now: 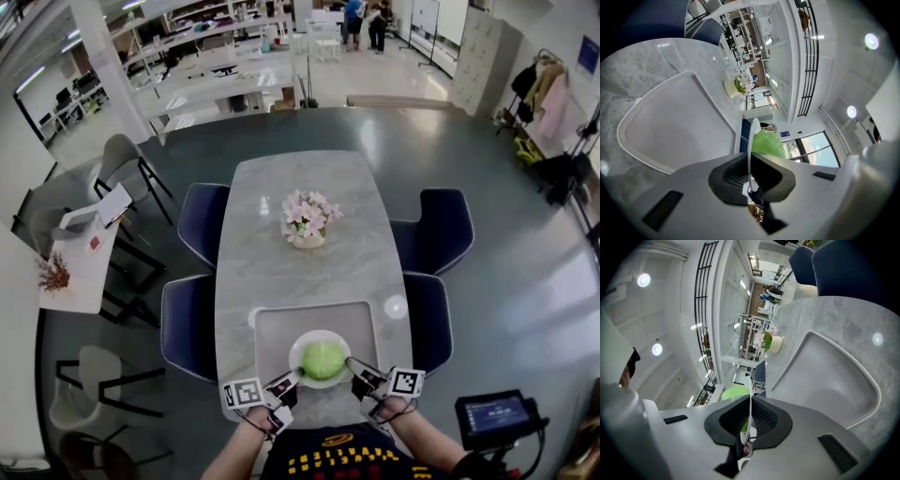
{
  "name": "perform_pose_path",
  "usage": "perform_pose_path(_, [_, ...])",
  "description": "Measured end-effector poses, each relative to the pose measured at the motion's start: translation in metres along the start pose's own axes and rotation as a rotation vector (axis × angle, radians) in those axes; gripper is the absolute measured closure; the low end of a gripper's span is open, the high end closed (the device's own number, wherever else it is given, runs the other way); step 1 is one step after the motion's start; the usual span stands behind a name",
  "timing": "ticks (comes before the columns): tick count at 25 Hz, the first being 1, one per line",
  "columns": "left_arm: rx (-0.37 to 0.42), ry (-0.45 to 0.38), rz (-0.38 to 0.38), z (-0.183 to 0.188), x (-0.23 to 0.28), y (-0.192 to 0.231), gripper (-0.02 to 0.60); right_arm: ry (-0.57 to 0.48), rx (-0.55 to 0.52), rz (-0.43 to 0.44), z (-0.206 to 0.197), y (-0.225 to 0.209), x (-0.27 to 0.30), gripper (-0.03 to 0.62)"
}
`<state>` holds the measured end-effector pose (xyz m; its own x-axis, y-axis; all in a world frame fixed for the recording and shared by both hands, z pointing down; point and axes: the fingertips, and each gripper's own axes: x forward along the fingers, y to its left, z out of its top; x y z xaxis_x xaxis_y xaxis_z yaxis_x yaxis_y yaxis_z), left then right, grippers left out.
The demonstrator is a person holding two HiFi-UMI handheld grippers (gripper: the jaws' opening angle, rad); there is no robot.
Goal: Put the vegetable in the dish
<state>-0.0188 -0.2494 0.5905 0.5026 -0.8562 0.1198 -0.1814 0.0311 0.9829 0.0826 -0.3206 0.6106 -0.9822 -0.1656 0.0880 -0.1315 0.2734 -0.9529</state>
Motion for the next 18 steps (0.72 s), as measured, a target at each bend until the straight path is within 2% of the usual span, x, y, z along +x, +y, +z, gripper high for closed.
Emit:
perform_pose_path(4, [-0.018,0.029,0.024,0.008,-0.003,0.018,0.571,-0.018,0.029,0.006,-0.002,-0.001,0.011,0.58])
perform_pose_path(7, [-0.008,0.045,-0.011,0.015,0.0,0.024,0.571,-0.023,0.012,-0.025,-0.002,-0.011,0.016,0.58])
perform_pose_path(12, [-0.019,0.081,0.075,0.023,-0.003,0.051,0.571,-0.031,-0.016,-0.022,0.0,-0.022,0.028,0.58])
perform_pose_path(18, [-0.05,0.113,0.075,0.026,0.0,0.066,0.571,-0.028,0.006,-0.112,-0.006,-0.044,0.027,0.58])
